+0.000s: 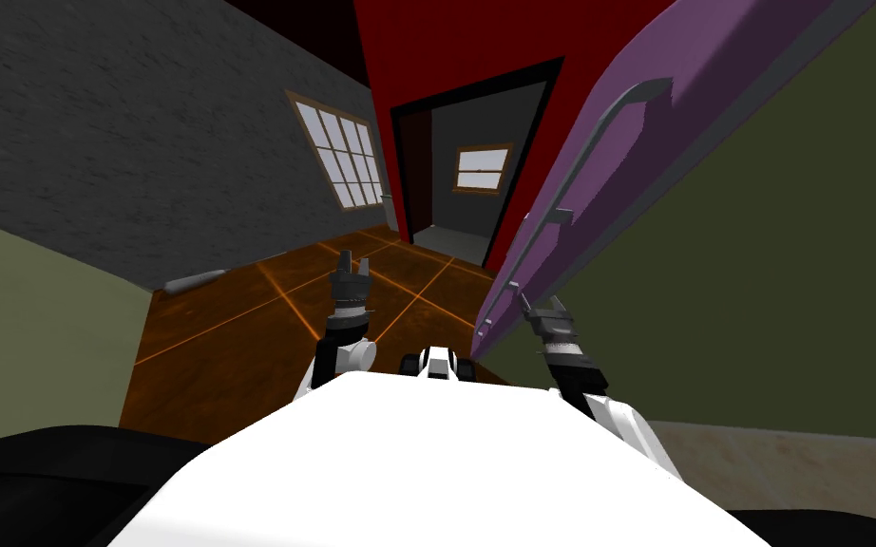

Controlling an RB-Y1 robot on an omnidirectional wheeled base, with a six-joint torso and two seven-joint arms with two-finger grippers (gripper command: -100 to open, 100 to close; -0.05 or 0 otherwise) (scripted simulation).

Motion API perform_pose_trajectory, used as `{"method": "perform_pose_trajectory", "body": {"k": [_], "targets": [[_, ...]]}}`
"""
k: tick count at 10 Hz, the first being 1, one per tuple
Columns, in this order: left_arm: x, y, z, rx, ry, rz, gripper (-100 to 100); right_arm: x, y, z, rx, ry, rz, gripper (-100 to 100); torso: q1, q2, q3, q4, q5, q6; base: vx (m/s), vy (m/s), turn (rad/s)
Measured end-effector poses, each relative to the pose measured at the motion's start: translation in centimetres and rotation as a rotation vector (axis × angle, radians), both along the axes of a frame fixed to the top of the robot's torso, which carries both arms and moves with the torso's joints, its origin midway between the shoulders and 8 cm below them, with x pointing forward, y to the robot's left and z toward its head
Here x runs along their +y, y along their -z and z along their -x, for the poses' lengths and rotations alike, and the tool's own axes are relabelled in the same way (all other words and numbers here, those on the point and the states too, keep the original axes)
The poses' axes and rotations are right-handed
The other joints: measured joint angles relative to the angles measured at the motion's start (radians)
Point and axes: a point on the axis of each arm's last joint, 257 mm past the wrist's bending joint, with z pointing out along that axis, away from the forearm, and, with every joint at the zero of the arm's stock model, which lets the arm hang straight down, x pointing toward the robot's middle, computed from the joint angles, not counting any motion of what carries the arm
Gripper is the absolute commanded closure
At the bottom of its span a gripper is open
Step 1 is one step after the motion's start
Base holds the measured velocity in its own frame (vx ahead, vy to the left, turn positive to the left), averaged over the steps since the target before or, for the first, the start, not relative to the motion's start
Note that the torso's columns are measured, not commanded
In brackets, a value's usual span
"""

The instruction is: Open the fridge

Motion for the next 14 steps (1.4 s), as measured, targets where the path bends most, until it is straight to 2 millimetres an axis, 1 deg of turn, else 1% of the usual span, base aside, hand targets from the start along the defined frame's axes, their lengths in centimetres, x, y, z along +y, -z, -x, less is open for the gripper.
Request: {"method": "perform_pose_trajectory", "body": {"k": [3, 5, 6, 9, 10, 12, 13, 14], "targets": [[0.0, 0.0, 0.0, 0.000, 0.000, 0.000, 0, -1.6, 1.5, 0.8, 0.058, 0.072, 0.117, -100, -0.001, 0.001, 0.000, 0.000, 0.000, 0.001, 0.037, 0.071, 0.061], [0.0, 0.0, 0.0, 0.000, 0.000, 0.000, 0, -3.2, 2.3, 1.2, 0.099, 0.120, 0.199, -100, -0.003, 0.000, 0.000, 0.000, -0.001, 0.001, 0.023, 0.067, 0.060], [0.0, 0.0, 0.0, 0.000, 0.000, 0.000, 0, -4.0, 3.0, 1.4, 0.122, 0.151, 0.243, -100, -0.002, -0.002, -0.001, -0.001, -0.001, 0.000, 0.020, 0.057, 0.053], [0.0, 0.0, 0.0, 0.000, 0.000, 0.000, 0, -5.8, 3.9, 2.1, 0.179, 0.214, 0.355, -100, -0.004, -0.001, -0.001, -0.001, -0.002, 0.000, 0.021, 0.056, 0.079], [0.0, 0.0, 0.0, 0.000, 0.000, 0.000, 0, -7.0, 4.3, 2.5, 0.205, 0.242, 0.402, -100, -0.004, -0.003, -0.001, -0.001, -0.002, 0.000, 0.023, 0.050, 0.047], [0.0, 0.0, 0.0, 0.000, 0.000, 0.000, 0, -8.2, 5.2, 3.2, 0.245, 0.282, 0.473, -100, -0.004, -0.002, -0.001, -0.001, -0.002, -0.001, 0.024, 0.059, 0.134], [0.0, 0.0, 0.0, 0.000, 0.000, 0.000, 0, -9.4, 5.9, 4.1, 0.281, 0.318, 0.527, -100, -0.003, -0.003, -0.001, -0.001, -0.002, 0.000, 0.024, 0.051, 0.047], [0.0, 0.0, 0.0, 0.000, 0.000, 0.000, 0, -10.0, 6.0, 4.4, 0.299, 0.333, 0.565, -100, -0.004, -0.002, -0.001, -0.001, -0.002, 0.000, 0.016, 0.053, 0.096]]}}
